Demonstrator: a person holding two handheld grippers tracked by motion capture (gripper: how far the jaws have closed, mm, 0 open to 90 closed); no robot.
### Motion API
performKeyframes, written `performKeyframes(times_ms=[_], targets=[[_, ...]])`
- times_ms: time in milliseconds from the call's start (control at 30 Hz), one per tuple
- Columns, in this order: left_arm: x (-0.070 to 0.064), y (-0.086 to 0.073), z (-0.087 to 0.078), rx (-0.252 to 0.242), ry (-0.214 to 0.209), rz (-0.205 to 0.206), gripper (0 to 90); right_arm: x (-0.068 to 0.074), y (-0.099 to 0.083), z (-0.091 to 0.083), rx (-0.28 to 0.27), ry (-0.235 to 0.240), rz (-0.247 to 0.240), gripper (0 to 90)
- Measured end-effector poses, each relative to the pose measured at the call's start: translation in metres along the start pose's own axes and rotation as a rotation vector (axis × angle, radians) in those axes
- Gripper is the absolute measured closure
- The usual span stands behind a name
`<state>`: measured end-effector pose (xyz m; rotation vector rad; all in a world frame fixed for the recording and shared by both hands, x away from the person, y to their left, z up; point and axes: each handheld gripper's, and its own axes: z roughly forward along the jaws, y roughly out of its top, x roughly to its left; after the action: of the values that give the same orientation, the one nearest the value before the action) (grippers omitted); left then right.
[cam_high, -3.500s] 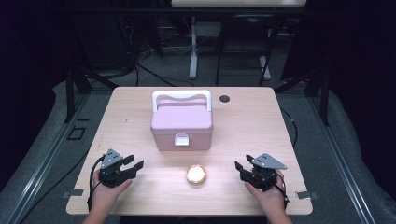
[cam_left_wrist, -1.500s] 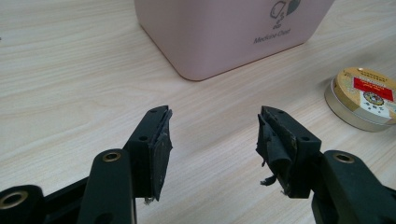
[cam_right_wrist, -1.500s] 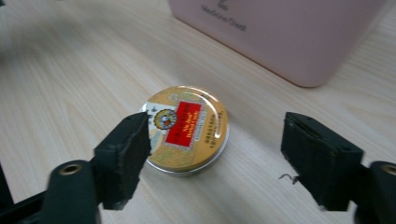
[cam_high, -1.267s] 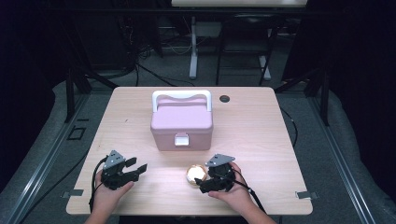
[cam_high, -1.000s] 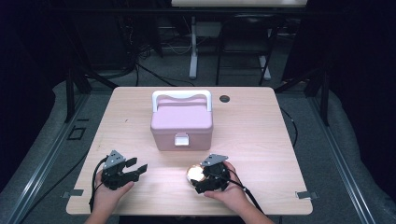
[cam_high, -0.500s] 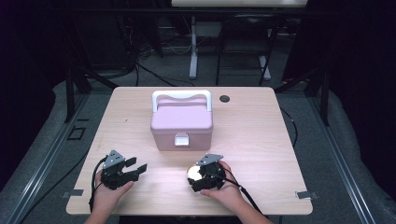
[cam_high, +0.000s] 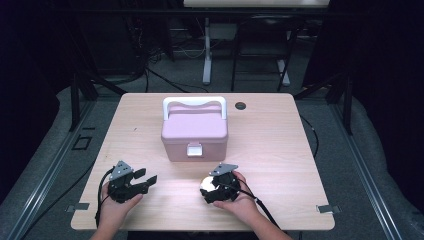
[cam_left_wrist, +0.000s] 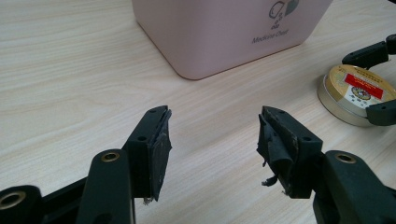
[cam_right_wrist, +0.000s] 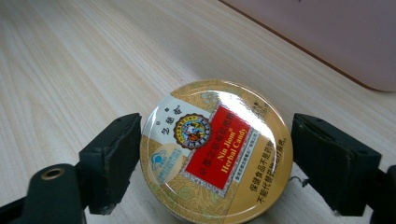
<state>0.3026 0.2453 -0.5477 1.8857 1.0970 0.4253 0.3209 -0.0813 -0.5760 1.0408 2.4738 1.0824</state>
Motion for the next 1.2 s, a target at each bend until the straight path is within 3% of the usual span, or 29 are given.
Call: performKeyframes(times_ms=[400, 733, 1200], targets=[[0.001, 0.000, -0.002, -0.004, 0.003, 0.001, 43.3, -0.001, -0.001, -0.003, 0.006, -0.020, -0.021, 19.2], [0.001, 0.000, -0.002, -0.010, 0.004, -0.003, 43.3, -0.020, -0.013, -0.020, 0.028, -0.059, -0.004, 19.2], [0.001, 0.001, -0.002, 0.001, 0.004, -0.003, 43.3, -0.059, -0.039, -0.055, 0.034, -0.126, 0.112, 19.3]])
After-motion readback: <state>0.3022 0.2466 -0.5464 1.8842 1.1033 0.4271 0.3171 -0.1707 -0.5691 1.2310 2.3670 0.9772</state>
